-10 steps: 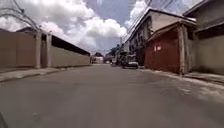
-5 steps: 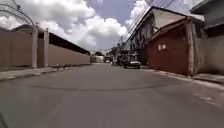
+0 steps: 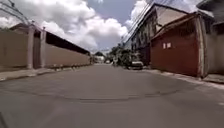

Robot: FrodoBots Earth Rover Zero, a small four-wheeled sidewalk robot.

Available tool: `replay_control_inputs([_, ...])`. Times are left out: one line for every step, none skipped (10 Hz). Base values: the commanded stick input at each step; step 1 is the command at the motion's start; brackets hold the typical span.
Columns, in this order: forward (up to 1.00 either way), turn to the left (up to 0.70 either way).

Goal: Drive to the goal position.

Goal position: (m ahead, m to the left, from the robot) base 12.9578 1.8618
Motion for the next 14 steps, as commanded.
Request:
replay_control_inputs([1.00,0.00])
replay_control_inputs([1.00,0.00])
replay_control_inputs([1.00,0.00])
replay_control_inputs([1.00,0.00])
replay_control_inputs([1.00,0.00])
replay_control_inputs([1.00,0.00])
replay_control_inputs([1.00,0.00])
replay_control_inputs([1.00,0.00])
replay_control_inputs([1.00,0.00])
replay_control_inputs([1.00,0.00])
replay_control_inputs([1.00,0.00])
replay_control_inputs([1.00,0.00])
replay_control_inputs([1.00,0.00])
replay_control_inputs([1.00,0.00])
